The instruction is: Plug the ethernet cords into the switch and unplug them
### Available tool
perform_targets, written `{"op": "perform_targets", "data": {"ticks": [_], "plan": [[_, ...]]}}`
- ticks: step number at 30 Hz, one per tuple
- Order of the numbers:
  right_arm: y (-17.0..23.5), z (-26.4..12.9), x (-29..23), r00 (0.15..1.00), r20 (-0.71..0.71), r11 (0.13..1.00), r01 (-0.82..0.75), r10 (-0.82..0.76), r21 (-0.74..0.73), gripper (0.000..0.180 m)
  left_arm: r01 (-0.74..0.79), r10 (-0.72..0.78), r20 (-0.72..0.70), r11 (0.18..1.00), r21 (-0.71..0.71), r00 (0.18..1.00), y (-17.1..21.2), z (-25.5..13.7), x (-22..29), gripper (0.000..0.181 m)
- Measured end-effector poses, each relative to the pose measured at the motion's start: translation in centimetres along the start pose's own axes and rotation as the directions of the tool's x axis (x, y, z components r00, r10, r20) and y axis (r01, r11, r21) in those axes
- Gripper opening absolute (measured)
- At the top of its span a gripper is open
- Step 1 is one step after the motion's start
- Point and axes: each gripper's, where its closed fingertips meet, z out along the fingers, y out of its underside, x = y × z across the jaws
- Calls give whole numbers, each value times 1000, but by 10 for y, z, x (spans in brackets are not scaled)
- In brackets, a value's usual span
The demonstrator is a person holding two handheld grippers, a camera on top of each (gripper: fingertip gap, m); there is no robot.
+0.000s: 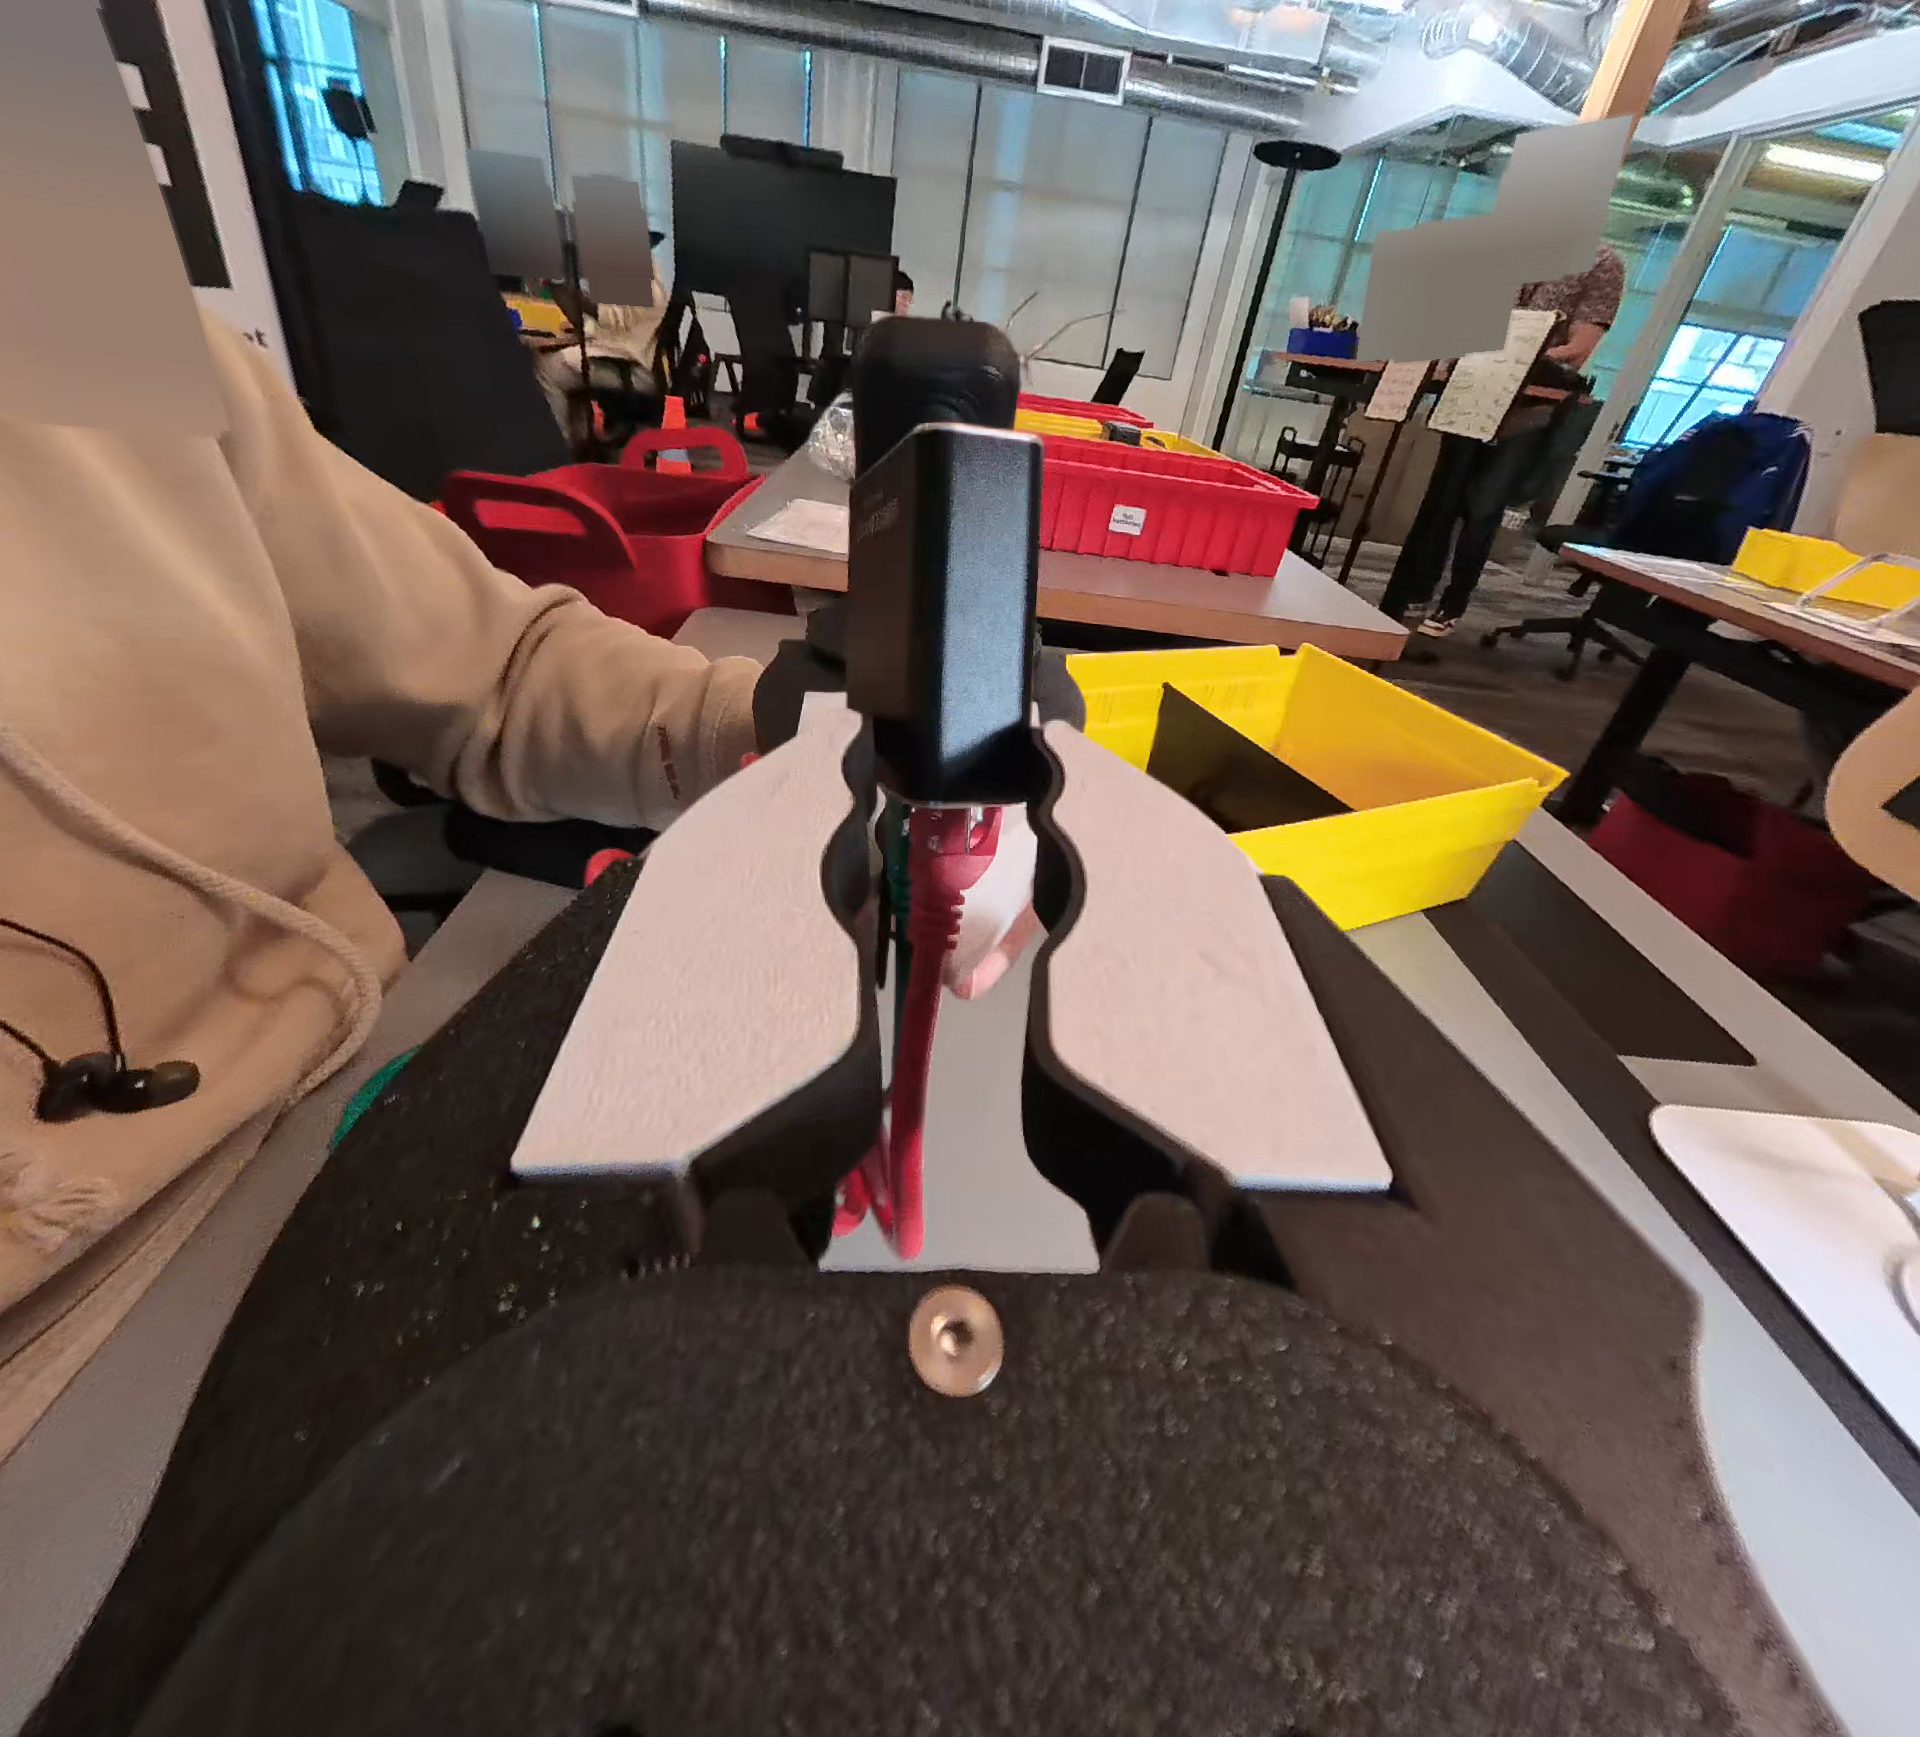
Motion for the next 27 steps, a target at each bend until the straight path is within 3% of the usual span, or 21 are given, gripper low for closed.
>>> {"op": "perform_targets", "data": {"ticks": [6,9,11,16,21,24,27], "plan": [[-11,-6,-2,997,-22,996,80,-81,-37,24,16,-25,125,997,77,992,-12,-23,-32,42],[-17,-11,-2,996,-18,996,83,-84,-41,23,72,-112,137,961,267,984,-34,-51,-48,32],[-16,-12,-2,994,-26,993,101,-102,-62,23,84,-139,154,943,321,978,-43,-67,-57,31],[-18,-11,-3,993,-20,991,114,-116,-74,23,-69,-34,351,958,277,936,-58,-94,-76,31],[-24,-7,-11,992,7,989,130,-130,-70,23,-79,-114,551,946,315,827,-66,-137,-109,25],[-22,-4,-12,985,-1,979,172,-173,-113,23,-71,-129,525,936,344,841,-72,-144,-106,24],[-19,-4,-8,968,-23,949,239,-249,-207,23,-106,-44,461,949,295,886,-84,-133,-87,28]]}}
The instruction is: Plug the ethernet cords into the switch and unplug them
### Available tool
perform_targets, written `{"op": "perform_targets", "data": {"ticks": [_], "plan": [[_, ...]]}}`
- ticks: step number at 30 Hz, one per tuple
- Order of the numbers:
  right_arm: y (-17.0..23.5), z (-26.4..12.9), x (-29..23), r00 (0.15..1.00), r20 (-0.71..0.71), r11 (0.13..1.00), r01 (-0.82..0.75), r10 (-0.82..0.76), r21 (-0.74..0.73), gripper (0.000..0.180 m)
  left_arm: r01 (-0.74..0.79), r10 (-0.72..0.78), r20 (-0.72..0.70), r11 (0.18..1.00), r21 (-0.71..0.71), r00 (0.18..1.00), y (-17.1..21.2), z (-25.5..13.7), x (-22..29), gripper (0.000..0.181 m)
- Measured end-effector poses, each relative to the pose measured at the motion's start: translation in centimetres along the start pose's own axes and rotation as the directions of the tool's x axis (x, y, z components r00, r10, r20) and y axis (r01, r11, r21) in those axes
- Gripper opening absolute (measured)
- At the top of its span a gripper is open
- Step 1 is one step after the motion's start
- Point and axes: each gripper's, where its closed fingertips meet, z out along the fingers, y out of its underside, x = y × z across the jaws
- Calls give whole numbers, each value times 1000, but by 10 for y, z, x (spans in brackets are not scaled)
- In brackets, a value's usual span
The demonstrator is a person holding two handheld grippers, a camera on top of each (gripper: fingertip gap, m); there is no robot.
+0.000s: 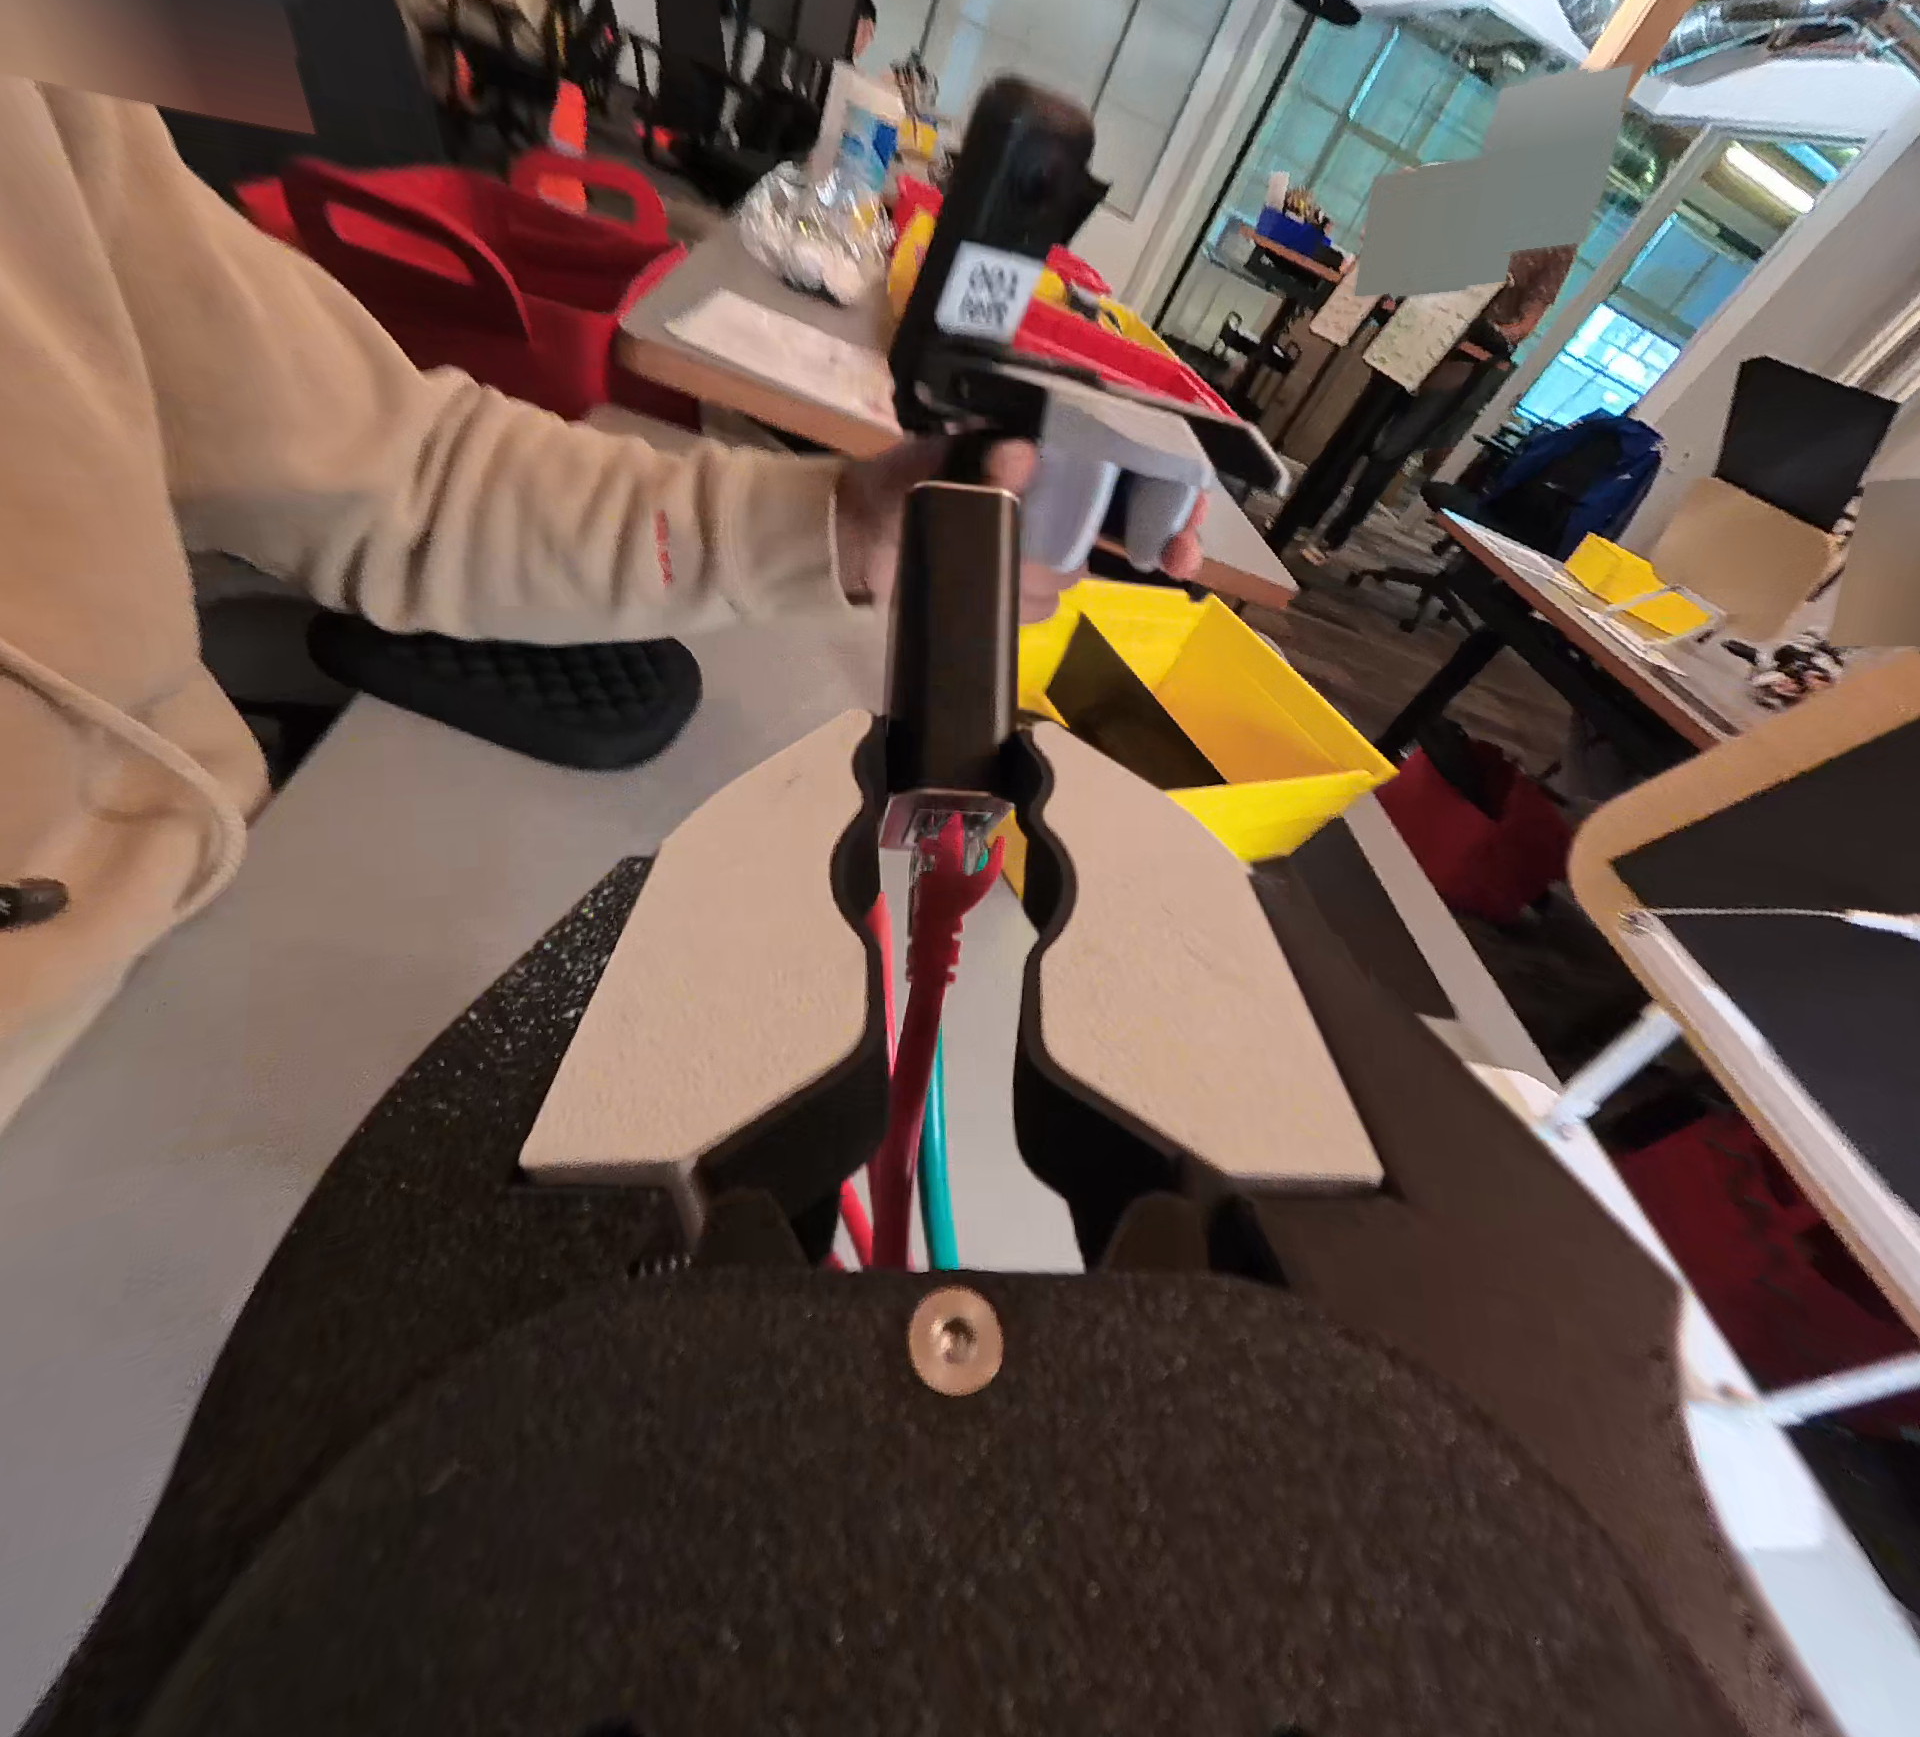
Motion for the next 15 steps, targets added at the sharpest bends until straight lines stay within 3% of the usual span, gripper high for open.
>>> {"op": "perform_targets", "data": {"ticks": [5,10,11,13,15], "plan": [[8,-5,16,980,-90,967,159,-179,-199,23,-198,173,-200,974,-113,964,-2,9,59,36],[18,8,13,967,-60,932,221,-248,-287,23,-398,284,-364,870,-292,887,44,21,103,55],[21,13,9,969,-42,931,222,-244,-288,23,-434,304,-384,843,-318,872,55,23,108,55],[27,20,2,974,-9,934,214,-226,-286,23,-517,392,-373,785,-342,841,68,27,106,34],[29,21,2,974,-14,938,212,-224,-275,23,-536,407,-379,769,-349,831,71,26,103,27]]}}
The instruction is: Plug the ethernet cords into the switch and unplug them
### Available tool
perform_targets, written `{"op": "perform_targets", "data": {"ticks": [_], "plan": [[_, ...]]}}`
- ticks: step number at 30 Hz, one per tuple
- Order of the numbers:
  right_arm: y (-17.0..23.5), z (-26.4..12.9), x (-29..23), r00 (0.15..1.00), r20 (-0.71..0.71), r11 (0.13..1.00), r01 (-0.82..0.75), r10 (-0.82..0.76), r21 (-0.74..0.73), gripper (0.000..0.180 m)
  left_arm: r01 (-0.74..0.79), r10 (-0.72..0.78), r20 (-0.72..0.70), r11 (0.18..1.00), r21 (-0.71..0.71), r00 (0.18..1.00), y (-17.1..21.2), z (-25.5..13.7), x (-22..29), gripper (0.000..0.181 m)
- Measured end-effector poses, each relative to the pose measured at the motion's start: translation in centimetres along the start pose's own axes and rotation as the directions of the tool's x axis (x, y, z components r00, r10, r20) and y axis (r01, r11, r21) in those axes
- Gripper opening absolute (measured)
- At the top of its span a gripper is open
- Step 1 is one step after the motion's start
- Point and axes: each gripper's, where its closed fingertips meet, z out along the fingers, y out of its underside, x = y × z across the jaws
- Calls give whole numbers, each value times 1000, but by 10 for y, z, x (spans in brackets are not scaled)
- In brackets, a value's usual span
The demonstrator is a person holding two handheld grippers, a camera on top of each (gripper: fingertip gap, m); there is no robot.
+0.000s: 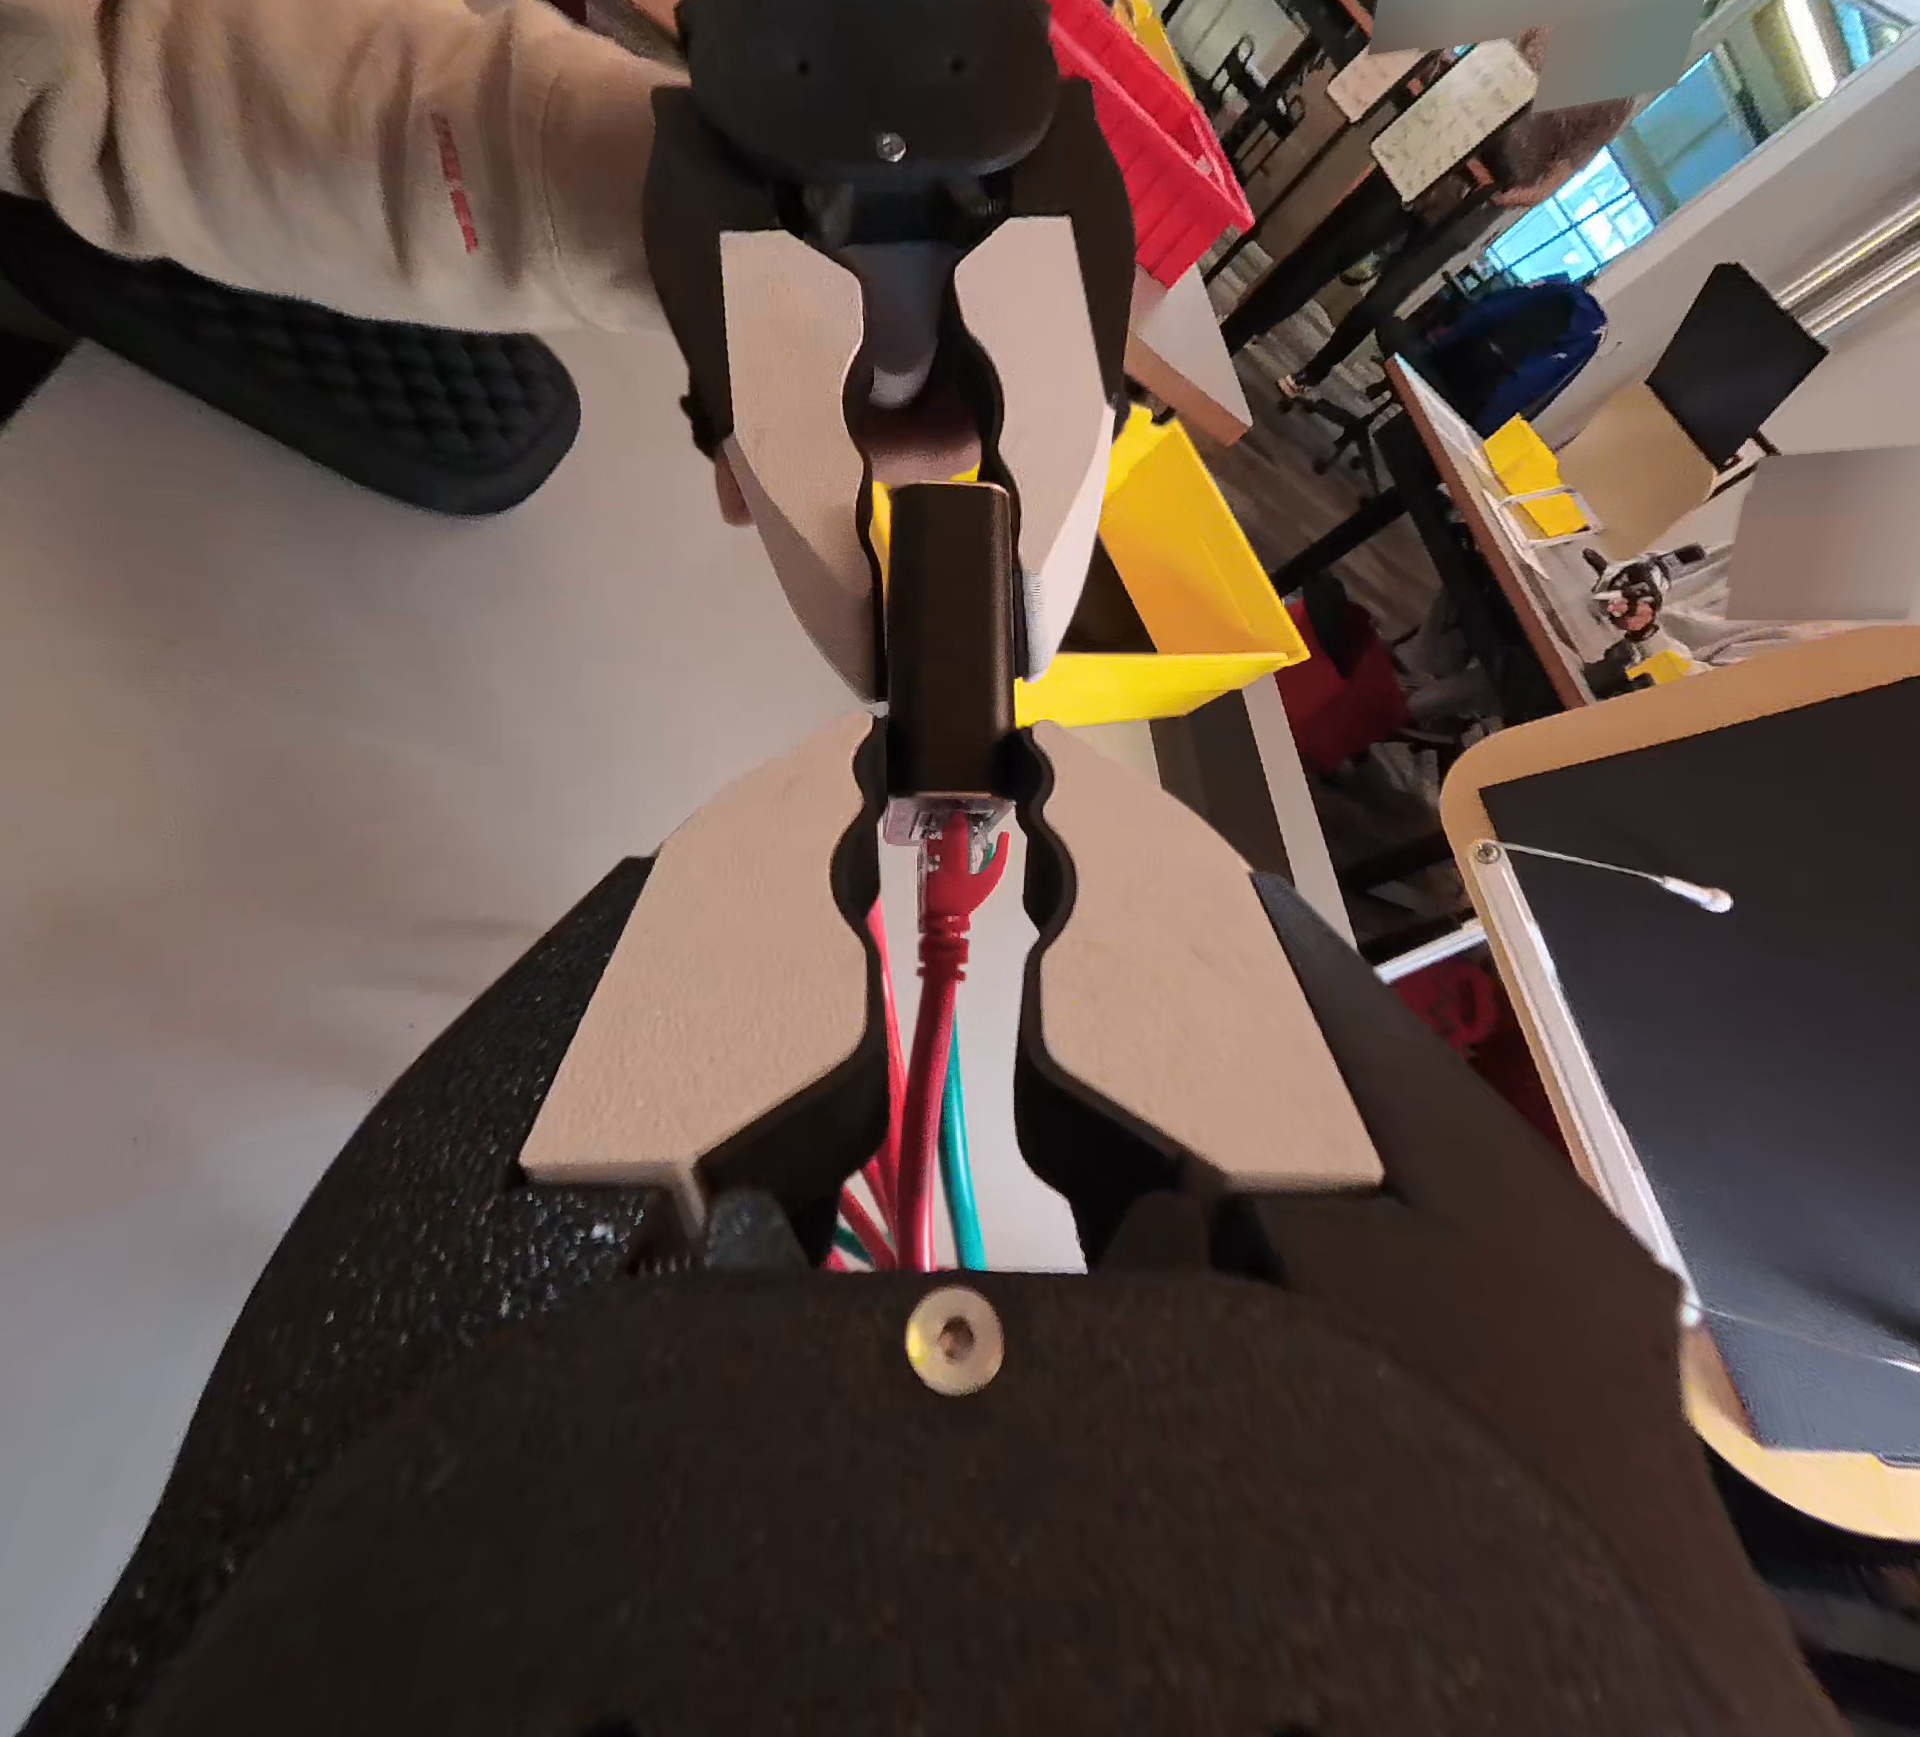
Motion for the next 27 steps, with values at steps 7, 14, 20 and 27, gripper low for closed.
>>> {"op": "perform_targets", "data": {"ticks": [7,14,20,27], "plan": [[-26,-23,27,985,-95,962,-119,146,244,27,45,-55,60,985,167,997,-19,-23,-20,26],[-54,-39,23,973,-39,919,-200,227,341,27,82,-148,224,957,279,963,-24,-50,-59,25],[-39,39,-29,936,136,899,-350,324,263,32,95,-171,239,949,299,956,-26,-50,-61,25],[-8,41,12,871,-64,834,-442,487,329,35,59,-141,163,902,427,976,-59,-56,-41,25]]}}
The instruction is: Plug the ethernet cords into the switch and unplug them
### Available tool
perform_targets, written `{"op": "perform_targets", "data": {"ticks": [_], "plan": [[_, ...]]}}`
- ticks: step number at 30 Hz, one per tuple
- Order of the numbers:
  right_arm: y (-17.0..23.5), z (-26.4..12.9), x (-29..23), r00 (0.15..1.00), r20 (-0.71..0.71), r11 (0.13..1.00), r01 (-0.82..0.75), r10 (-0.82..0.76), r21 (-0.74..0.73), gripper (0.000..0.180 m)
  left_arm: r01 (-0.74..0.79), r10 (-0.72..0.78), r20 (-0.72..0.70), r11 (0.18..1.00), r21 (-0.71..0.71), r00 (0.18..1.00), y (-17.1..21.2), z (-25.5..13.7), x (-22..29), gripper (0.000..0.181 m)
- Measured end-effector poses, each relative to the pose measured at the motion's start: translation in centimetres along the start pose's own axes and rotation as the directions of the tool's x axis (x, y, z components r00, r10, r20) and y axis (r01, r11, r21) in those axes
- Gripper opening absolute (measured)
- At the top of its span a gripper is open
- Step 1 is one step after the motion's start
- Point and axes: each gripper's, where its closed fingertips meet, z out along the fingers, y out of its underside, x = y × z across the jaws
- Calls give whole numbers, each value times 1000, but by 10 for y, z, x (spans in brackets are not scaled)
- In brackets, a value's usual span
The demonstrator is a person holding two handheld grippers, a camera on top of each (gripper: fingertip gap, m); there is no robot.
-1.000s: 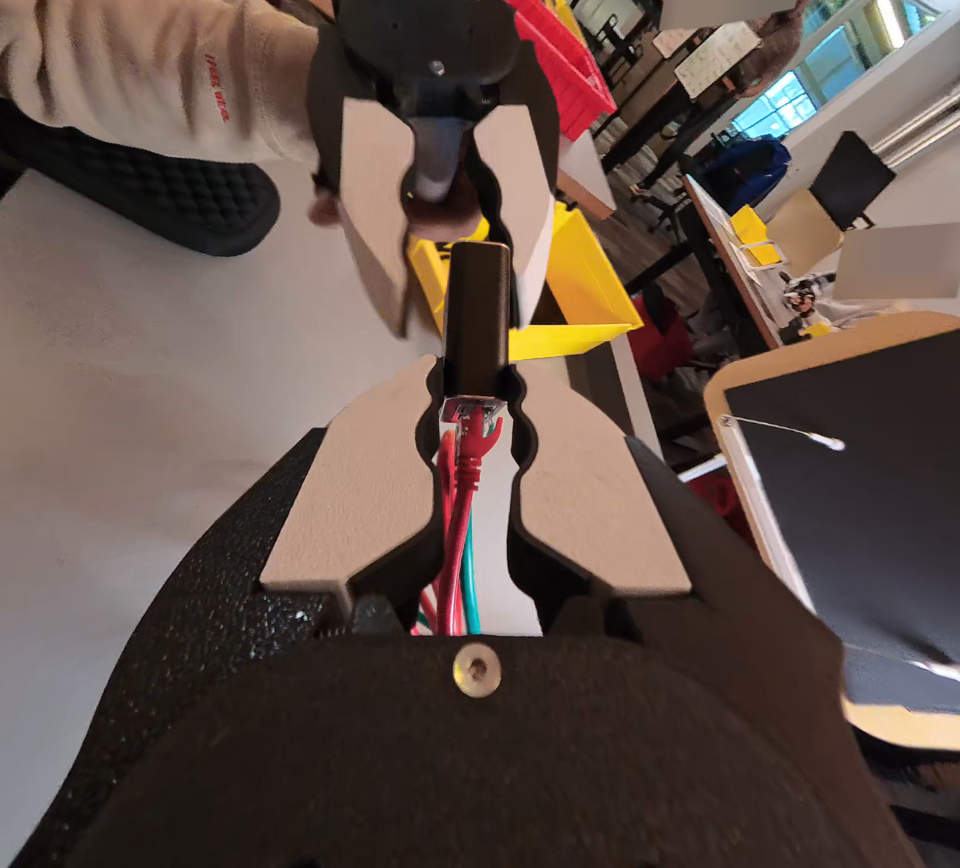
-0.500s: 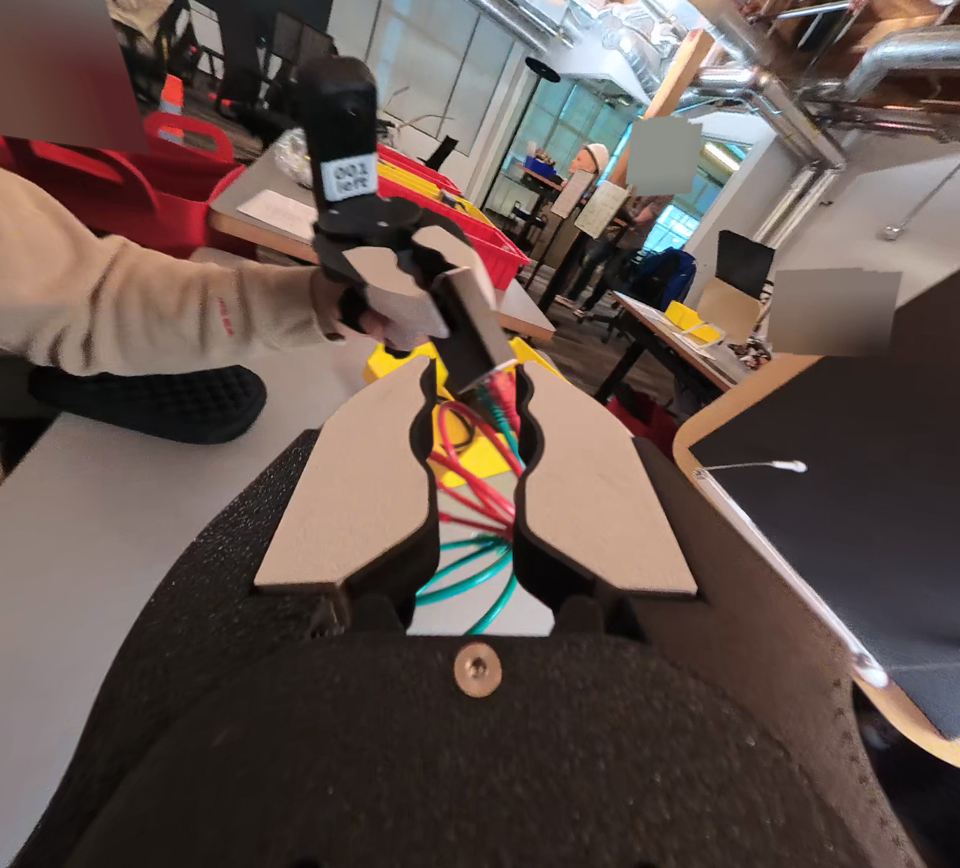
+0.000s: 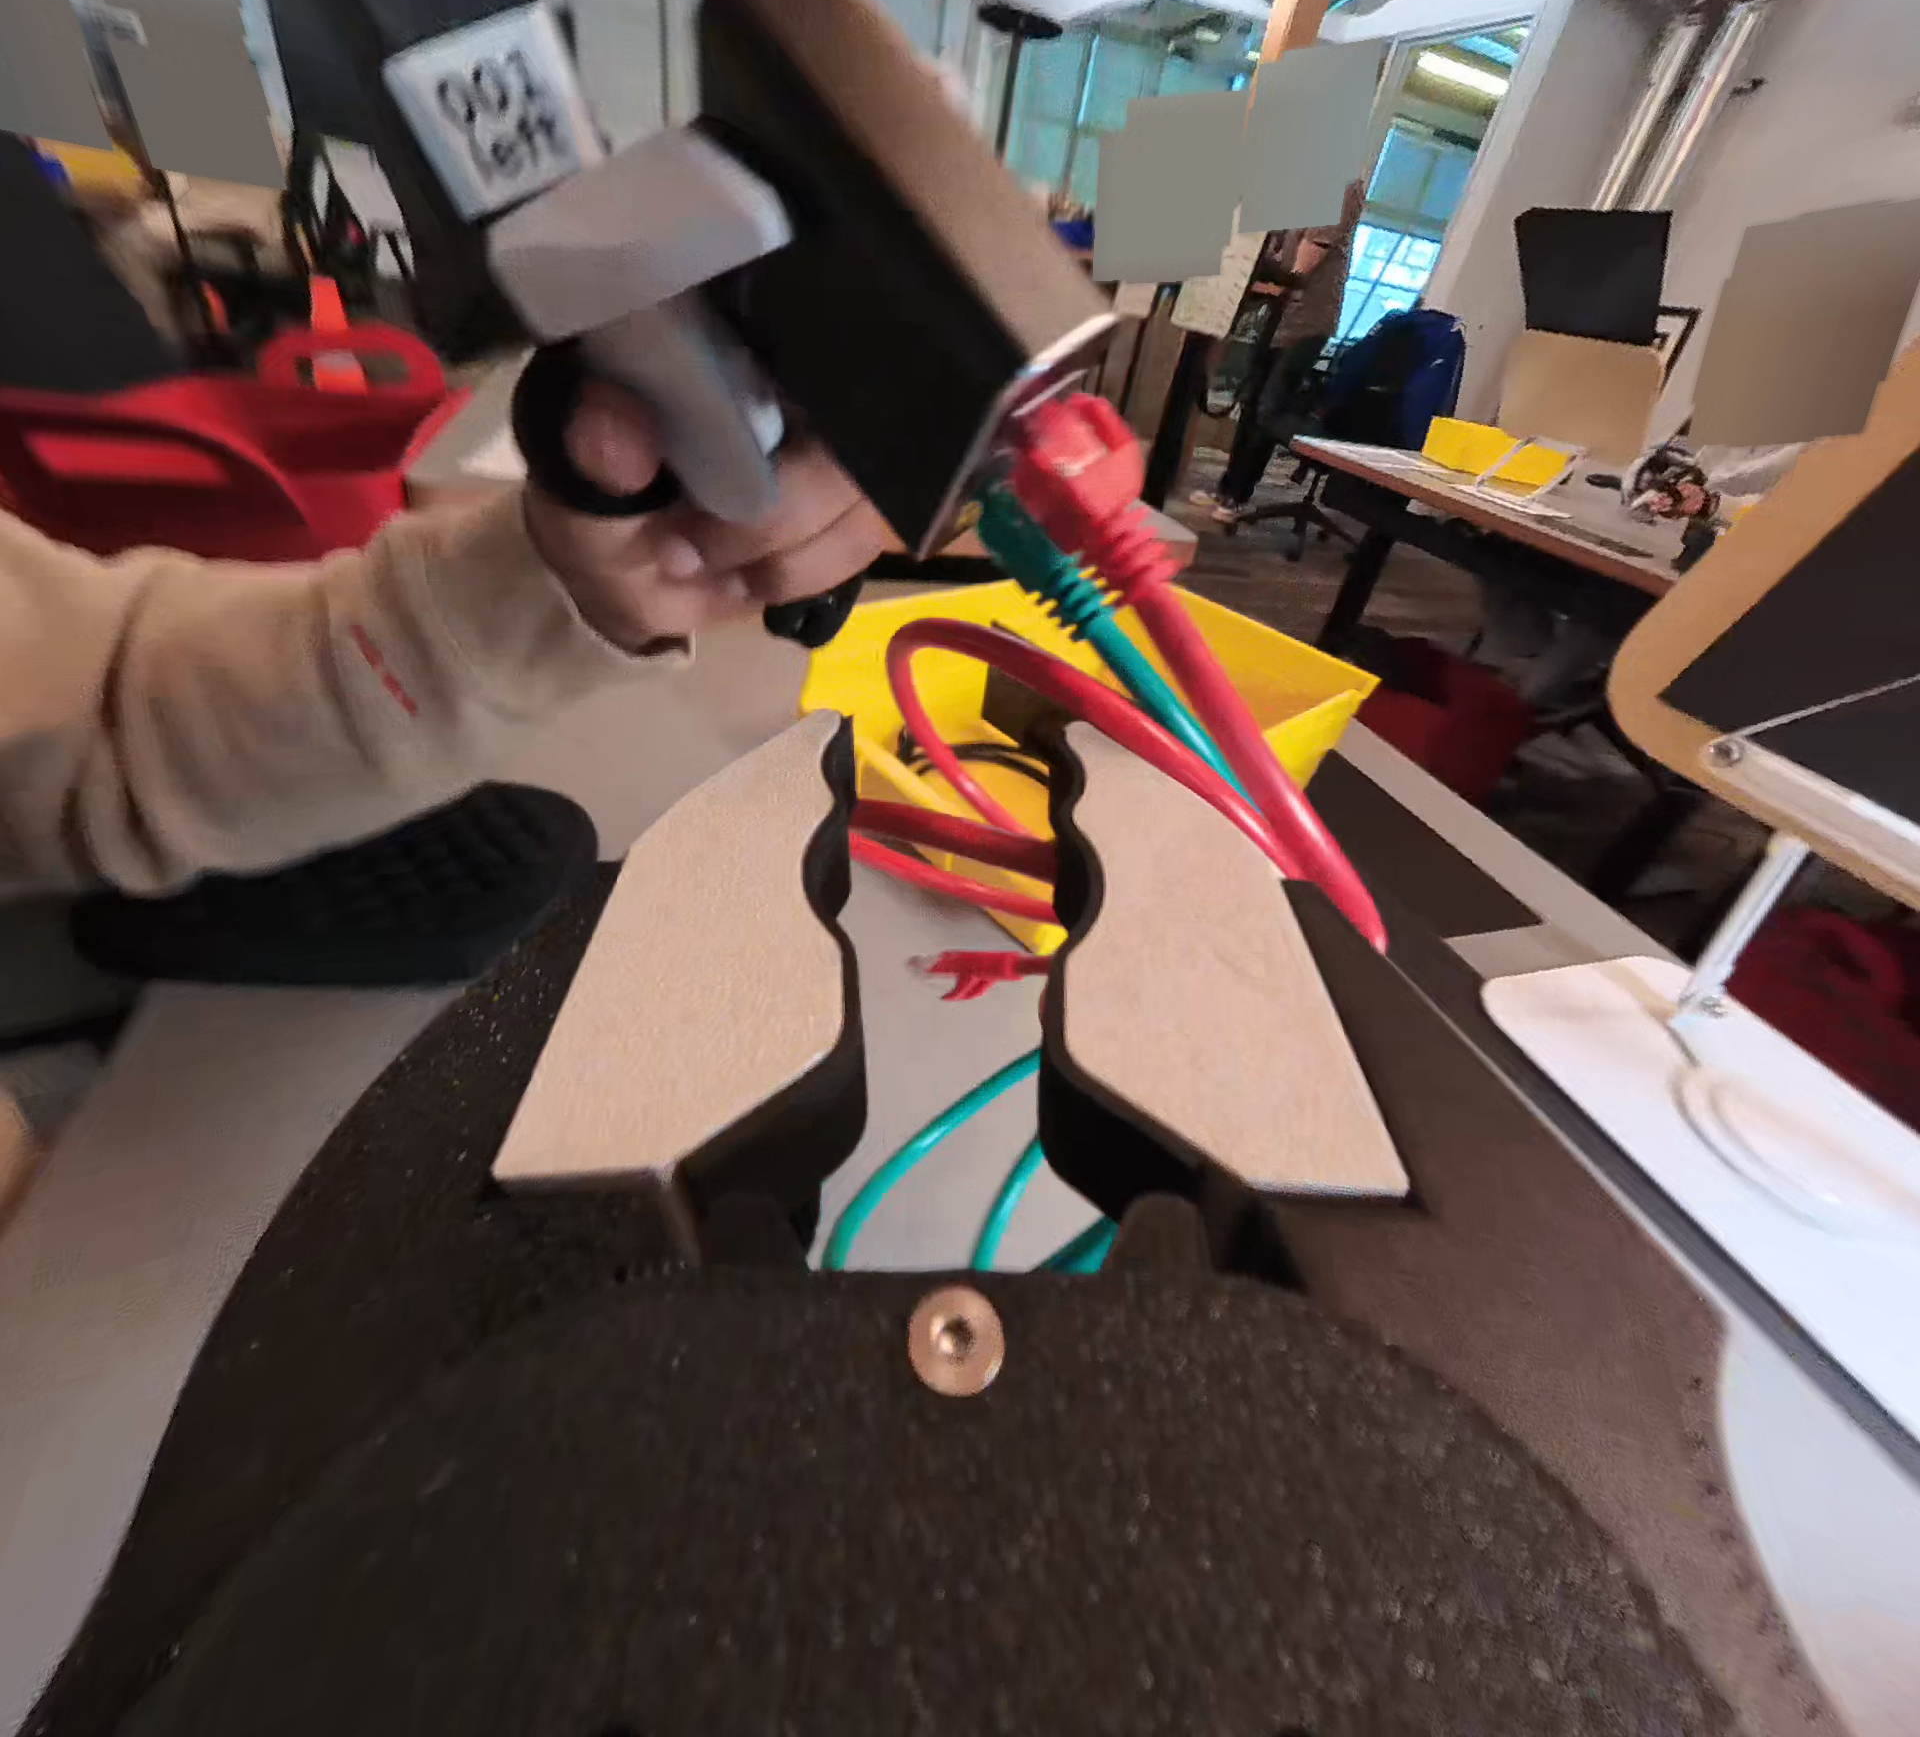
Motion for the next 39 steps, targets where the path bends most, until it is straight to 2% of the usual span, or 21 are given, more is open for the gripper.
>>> {"op": "perform_targets", "data": {"ticks": [4,8,12,16,19,21,24,27,30,34,37,39], "plan": [[-10,-3,2,995,-17,990,-96,98,107,33,-22,24,-29,997,70,999,-8,3,12,25],[-29,-9,-3,946,116,925,-321,303,203,31,8,-2,-43,990,142,999,-18,-2,12,25],[-32,-7,-5,858,177,827,-513,483,229,37,1,0,-4,983,182,1000,-23,-2,12,25],[-35,-9,-1,737,244,687,-676,630,267,38,0,-2,8,979,204,1000,-25,0,14,25],[-40,-14,5,617,339,548,-787,710,284,38,8,-2,-28,973,230,1000,-26,2,23,25],[-42,-16,3,601,372,531,-799,707,281,34,8,2,-42,969,248,999,-29,1,25,26],[-52,-27,8,646,385,542,-763,659,353,21,22,-6,-62,965,262,998,-30,-3,24,26],[-62,-42,21,832,226,701,-550,506,453,7,-45,47,-9,986,160,999,-16,-3,12,25],[-73,-53,25,956,88,856,-291,281,426,6,-112,112,-4,993,-33,994,8,0,5,25],[-75,-59,24,998,17,926,-65,63,371,6,-146,146,-5,984,-103,989,24,6,8,25],[-71,-62,19,997,19,939,67,-78,338,6,-330,339,27,928,-172,940,34,9,9,25],[-70,-62,22,993,6,951,108,-115,291,7,-415,433,64,891,-185,899,30,8,8,25]]}}
